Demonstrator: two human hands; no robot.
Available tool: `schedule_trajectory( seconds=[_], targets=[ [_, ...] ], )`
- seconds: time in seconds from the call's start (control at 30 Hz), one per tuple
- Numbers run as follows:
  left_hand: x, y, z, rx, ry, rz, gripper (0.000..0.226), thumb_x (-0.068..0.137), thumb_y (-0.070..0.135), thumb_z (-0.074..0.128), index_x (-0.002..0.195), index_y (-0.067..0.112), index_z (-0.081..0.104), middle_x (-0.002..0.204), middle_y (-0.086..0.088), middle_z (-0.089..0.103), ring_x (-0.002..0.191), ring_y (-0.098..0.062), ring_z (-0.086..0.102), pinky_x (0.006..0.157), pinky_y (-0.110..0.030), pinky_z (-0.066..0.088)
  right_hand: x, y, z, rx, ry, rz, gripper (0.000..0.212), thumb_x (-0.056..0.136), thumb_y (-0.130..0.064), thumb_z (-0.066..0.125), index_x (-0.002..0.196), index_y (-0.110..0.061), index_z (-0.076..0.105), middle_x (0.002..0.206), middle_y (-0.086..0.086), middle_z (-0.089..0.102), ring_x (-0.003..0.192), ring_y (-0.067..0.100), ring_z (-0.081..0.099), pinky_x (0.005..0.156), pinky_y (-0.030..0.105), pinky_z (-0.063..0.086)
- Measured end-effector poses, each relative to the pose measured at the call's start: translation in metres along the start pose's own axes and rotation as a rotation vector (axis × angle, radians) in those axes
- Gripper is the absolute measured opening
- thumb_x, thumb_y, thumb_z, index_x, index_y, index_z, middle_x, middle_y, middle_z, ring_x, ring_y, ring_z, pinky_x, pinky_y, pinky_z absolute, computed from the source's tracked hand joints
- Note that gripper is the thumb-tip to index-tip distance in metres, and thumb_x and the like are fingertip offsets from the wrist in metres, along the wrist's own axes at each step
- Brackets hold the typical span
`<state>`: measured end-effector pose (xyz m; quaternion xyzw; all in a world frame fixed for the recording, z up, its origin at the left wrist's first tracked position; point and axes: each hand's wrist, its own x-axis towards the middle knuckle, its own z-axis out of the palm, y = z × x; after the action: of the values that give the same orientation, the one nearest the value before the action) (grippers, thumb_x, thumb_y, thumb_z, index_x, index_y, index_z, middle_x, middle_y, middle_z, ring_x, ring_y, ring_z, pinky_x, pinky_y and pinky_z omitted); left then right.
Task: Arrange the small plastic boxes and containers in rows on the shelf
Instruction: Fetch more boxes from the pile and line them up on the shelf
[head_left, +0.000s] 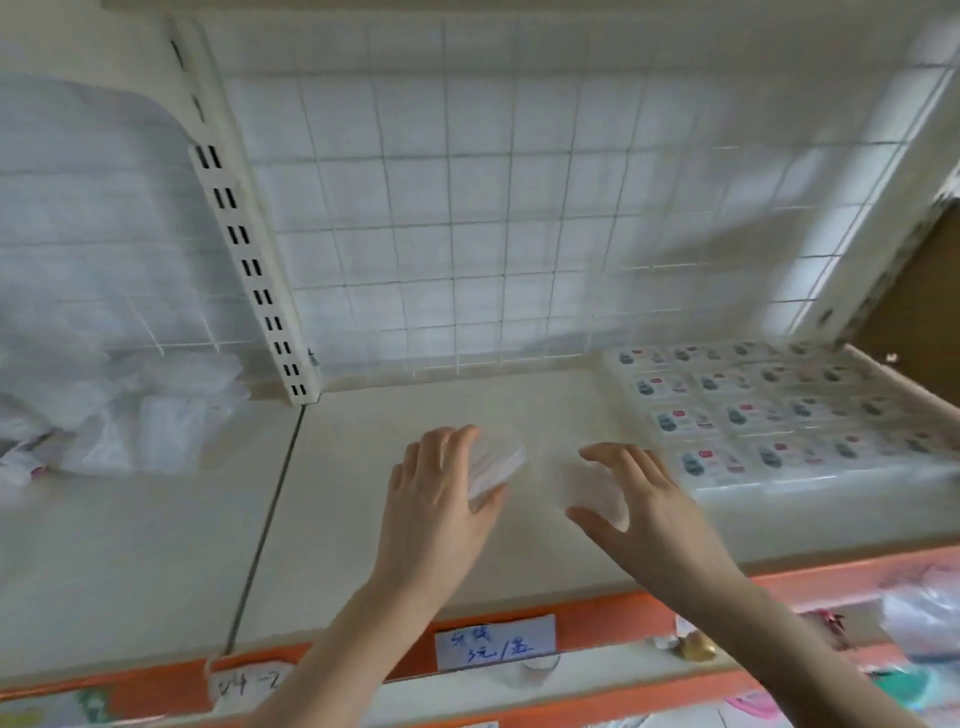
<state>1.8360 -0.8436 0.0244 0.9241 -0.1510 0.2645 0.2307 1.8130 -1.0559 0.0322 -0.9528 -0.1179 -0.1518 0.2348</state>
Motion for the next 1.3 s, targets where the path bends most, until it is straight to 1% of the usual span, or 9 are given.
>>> schedule_trajectory(
  seconds=[0.13, 0.3, 0.47, 0.63, 0.8, 0.93, 1.13, 1.23, 1.3],
  targets=[
    [0.012, 0.046, 0.033, -0.112, -0.035, 0.054, 0.048, 0.076, 0.035, 0.063, 0.117, 0.018, 0.045, 0.110, -0.003, 0.059, 0.098, -0.024, 0.057, 0.081, -0.034, 0.047, -0.022, 0.041, -0.021, -0.019, 0.019, 0.036, 0.051, 0.079, -0.045, 0.069, 0.123, -0.026, 0.050, 0.126, -0.013, 0.050, 0.115, 0.009, 0.045, 0.080, 0.031, 0.052],
    [0.013, 0.072, 0.064, -0.233, -0.044, 0.016, 0.047, 0.077, 0.031, 0.068, 0.117, 0.012, 0.053, 0.109, -0.003, 0.061, 0.100, -0.018, 0.055, 0.084, -0.032, 0.048, -0.039, 0.074, -0.032, 0.075, -0.081, 0.007, 0.053, 0.080, -0.050, 0.061, 0.126, -0.028, 0.047, 0.130, -0.015, 0.048, 0.122, 0.006, 0.042, 0.095, 0.030, 0.048],
    [0.008, 0.074, 0.073, -0.293, -0.064, -0.065, 0.042, 0.077, 0.028, 0.071, 0.114, 0.012, 0.056, 0.107, 0.001, 0.060, 0.099, -0.010, 0.050, 0.085, -0.016, 0.036, -0.041, 0.086, -0.022, 0.137, -0.135, -0.035, 0.055, 0.077, -0.046, 0.064, 0.126, -0.029, 0.046, 0.131, -0.016, 0.046, 0.126, 0.003, 0.039, 0.091, 0.032, 0.050],
    [0.008, 0.074, 0.073, -0.334, -0.057, -0.108, 0.041, 0.083, 0.044, 0.064, 0.112, 0.017, 0.056, 0.107, 0.007, 0.058, 0.097, -0.006, 0.051, 0.083, -0.011, 0.035, -0.043, 0.088, -0.020, 0.164, -0.113, -0.076, 0.052, 0.078, -0.044, 0.062, 0.126, -0.033, 0.046, 0.134, -0.019, 0.045, 0.126, 0.001, 0.041, 0.082, 0.037, 0.054],
    [0.013, 0.080, 0.069, -0.350, -0.016, -0.035, 0.043, 0.084, 0.047, 0.053, 0.110, 0.013, 0.060, 0.111, 0.004, 0.059, 0.103, -0.009, 0.053, 0.091, -0.005, 0.032, -0.048, 0.089, -0.025, 0.382, -0.003, -0.006, 0.036, 0.090, -0.039, 0.056, 0.124, -0.028, 0.050, 0.130, -0.016, 0.046, 0.121, 0.005, 0.048, 0.092, 0.029, 0.048],
    [0.018, 0.098, 0.059, -0.469, -0.002, 0.000, 0.036, 0.087, 0.046, 0.052, 0.098, 0.014, 0.065, 0.098, 0.003, 0.057, 0.095, -0.009, 0.054, 0.085, -0.009, 0.036, -0.046, 0.084, -0.030, 0.589, 0.104, 0.081, 0.043, 0.089, -0.031, 0.055, 0.130, -0.024, 0.045, 0.129, -0.013, 0.047, 0.120, 0.011, 0.050, 0.099, 0.028, 0.044],
    [0.025, 0.138, 0.049, -1.038, -0.227, -0.405, 0.030, 0.090, 0.042, 0.053, 0.089, 0.013, 0.061, 0.082, 0.003, 0.068, 0.079, -0.009, 0.067, 0.054, -0.023, 0.052, -0.047, 0.077, -0.039, 0.629, 0.123, 0.080, 0.063, 0.084, -0.033, 0.064, 0.137, -0.028, 0.031, 0.133, -0.009, 0.045, 0.123, 0.014, 0.050, 0.098, 0.025, 0.045],
    [0.023, 0.146, 0.052, -1.194, -0.263, -0.554, 0.034, 0.085, 0.047, 0.049, 0.089, 0.017, 0.064, 0.090, -0.006, 0.070, 0.087, -0.027, 0.067, 0.068, -0.049, 0.056, -0.046, 0.069, -0.048, 0.811, 0.094, 0.154, 0.055, 0.086, -0.027, 0.064, 0.131, -0.036, 0.034, 0.121, -0.008, 0.054, 0.103, 0.017, 0.062, 0.084, 0.027, 0.052],
    [0.021, 0.150, 0.053, -1.226, -0.282, -0.575, 0.033, 0.084, 0.046, 0.046, 0.087, 0.019, 0.064, 0.091, -0.006, 0.070, 0.087, -0.026, 0.067, 0.076, -0.050, 0.054, -0.044, 0.067, -0.054, 0.898, 0.145, 0.187, 0.047, 0.088, -0.013, 0.060, 0.128, -0.028, 0.041, 0.115, -0.004, 0.057, 0.090, 0.020, 0.064, 0.074, 0.028, 0.054]
  ],
)
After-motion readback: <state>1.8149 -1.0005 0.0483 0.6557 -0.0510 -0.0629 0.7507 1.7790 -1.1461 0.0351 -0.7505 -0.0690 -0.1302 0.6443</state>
